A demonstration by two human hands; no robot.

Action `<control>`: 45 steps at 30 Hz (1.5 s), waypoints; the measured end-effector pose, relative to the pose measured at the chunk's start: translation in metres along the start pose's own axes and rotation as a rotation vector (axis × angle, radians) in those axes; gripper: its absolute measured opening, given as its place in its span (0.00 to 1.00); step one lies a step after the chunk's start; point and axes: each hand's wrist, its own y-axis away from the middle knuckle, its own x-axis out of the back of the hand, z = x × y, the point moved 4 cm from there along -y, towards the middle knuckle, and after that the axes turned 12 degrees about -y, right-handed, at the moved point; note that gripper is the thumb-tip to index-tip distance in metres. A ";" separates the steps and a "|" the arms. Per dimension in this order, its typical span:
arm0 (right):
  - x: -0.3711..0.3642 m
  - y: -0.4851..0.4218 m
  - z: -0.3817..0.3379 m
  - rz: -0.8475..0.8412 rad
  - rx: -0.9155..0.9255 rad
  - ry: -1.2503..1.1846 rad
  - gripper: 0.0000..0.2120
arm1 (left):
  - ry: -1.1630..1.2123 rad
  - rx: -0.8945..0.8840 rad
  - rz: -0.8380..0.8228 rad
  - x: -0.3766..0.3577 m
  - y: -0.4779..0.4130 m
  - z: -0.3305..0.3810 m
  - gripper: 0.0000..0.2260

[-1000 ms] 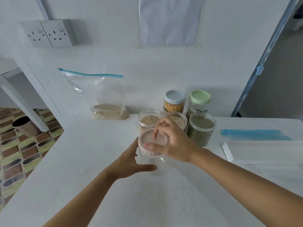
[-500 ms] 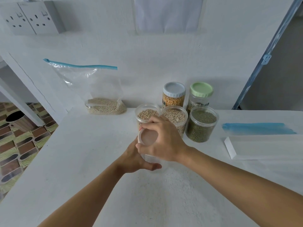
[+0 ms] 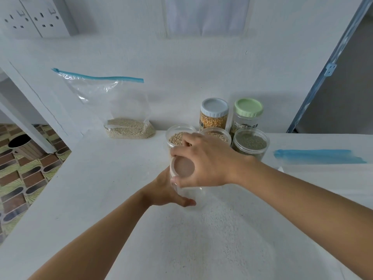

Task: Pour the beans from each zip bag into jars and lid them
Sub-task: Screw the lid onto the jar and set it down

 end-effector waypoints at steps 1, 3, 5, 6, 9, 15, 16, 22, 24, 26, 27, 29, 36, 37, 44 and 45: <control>0.004 0.000 -0.005 -0.056 0.033 -0.090 0.24 | -0.003 0.014 -0.006 0.000 0.001 0.000 0.40; 0.005 0.003 -0.012 -0.212 0.056 -0.391 0.17 | -0.008 0.028 -0.027 -0.001 0.003 -0.001 0.40; 0.006 0.007 -0.014 -0.185 0.044 -0.538 0.14 | -0.016 0.027 -0.023 0.000 0.003 0.001 0.41; 0.007 0.007 -0.012 -0.090 0.034 -0.461 0.13 | -0.006 0.030 -0.022 0.000 0.002 0.001 0.40; 0.000 0.008 -0.007 0.008 -0.177 -0.012 0.31 | 0.001 0.035 -0.031 -0.001 0.003 0.003 0.39; 0.005 0.004 -0.019 -0.238 -0.092 -0.289 0.24 | -0.007 0.033 -0.027 0.000 0.004 0.003 0.38; 0.010 0.005 -0.021 -0.295 -0.094 -0.380 0.23 | -0.005 0.033 -0.035 0.000 0.004 0.004 0.39; 0.002 0.005 -0.022 -0.103 -0.329 0.016 0.35 | 0.000 0.007 0.002 -0.002 0.003 0.004 0.42; -0.008 0.005 -0.023 -0.110 -0.330 0.091 0.34 | -0.014 0.026 -0.026 -0.001 0.004 0.000 0.39; -0.005 0.006 -0.022 -0.127 -0.257 0.000 0.31 | -0.034 0.049 -0.033 -0.001 0.004 -0.005 0.36; -0.001 0.005 -0.020 -0.155 -0.220 -0.063 0.30 | -0.028 0.051 -0.031 -0.001 0.004 -0.005 0.36; 0.007 0.004 -0.017 -0.220 -0.159 -0.148 0.29 | -0.020 0.045 -0.041 -0.001 0.002 -0.005 0.38; 0.046 0.016 -0.008 0.017 -0.085 -0.527 0.23 | 0.004 -0.002 -0.043 -0.001 -0.004 0.003 0.40; 0.059 0.018 -0.005 0.093 -0.062 -0.590 0.21 | 0.000 -0.016 -0.041 -0.001 -0.005 0.004 0.41; 0.046 0.051 0.042 0.700 -0.300 -0.842 0.06 | -0.002 -0.051 0.042 -0.005 -0.002 0.009 0.44; 0.029 0.063 0.049 0.732 -0.350 -0.802 0.06 | 0.009 -0.038 0.069 -0.008 0.001 0.007 0.44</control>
